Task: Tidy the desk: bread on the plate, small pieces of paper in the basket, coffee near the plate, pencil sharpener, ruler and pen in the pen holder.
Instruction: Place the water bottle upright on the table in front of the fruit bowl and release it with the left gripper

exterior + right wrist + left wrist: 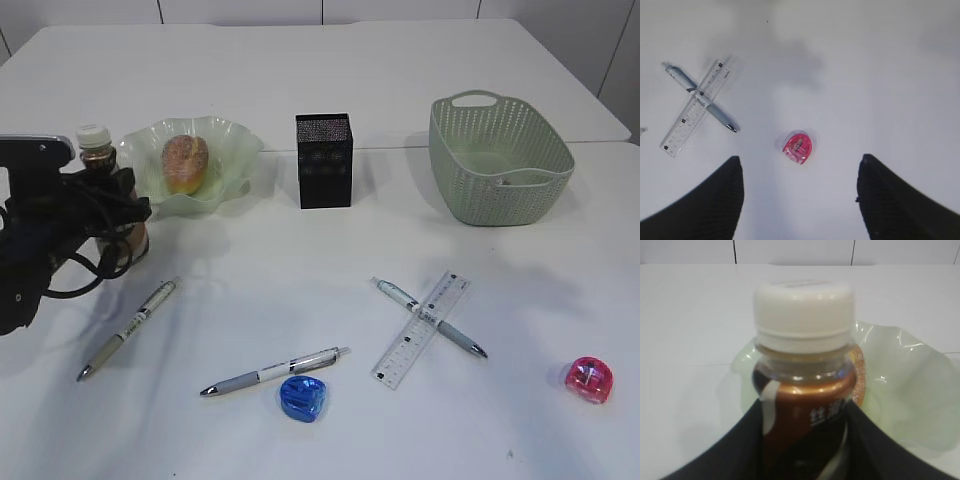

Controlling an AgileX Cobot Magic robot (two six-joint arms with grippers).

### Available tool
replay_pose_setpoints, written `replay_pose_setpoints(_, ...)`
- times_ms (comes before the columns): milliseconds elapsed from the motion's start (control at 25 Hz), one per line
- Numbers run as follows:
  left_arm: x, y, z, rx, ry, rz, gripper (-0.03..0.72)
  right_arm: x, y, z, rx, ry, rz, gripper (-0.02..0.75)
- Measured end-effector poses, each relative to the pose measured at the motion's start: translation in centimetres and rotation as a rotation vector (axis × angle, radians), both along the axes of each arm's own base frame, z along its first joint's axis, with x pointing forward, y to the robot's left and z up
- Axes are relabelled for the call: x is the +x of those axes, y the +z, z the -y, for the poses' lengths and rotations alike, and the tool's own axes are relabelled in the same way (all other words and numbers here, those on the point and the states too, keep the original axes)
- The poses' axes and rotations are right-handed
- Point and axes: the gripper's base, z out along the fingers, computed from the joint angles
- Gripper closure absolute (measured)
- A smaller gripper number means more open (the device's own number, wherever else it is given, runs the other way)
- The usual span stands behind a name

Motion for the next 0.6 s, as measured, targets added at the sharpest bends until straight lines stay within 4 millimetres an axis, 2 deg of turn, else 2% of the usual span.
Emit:
replay_pose_setpoints(200,-0.01,-0.03,0.15,0.009,-0.021,-0.002,0.342,0.00,0.00,0.00,0.000,0.000,0.000,0.187)
replay_pose_setpoints(440,0.19,0.23,0.18,0.008,-0.021,0.016,0.195,0.00,0.00,0.00,0.000,0.000,0.000,0.187)
replay_pose_setpoints(600,0.19,0.21,0.15,0.035,-0.021,0.016,0.165,0.00,0.00,0.00,0.000,0.000,0.000,0.187)
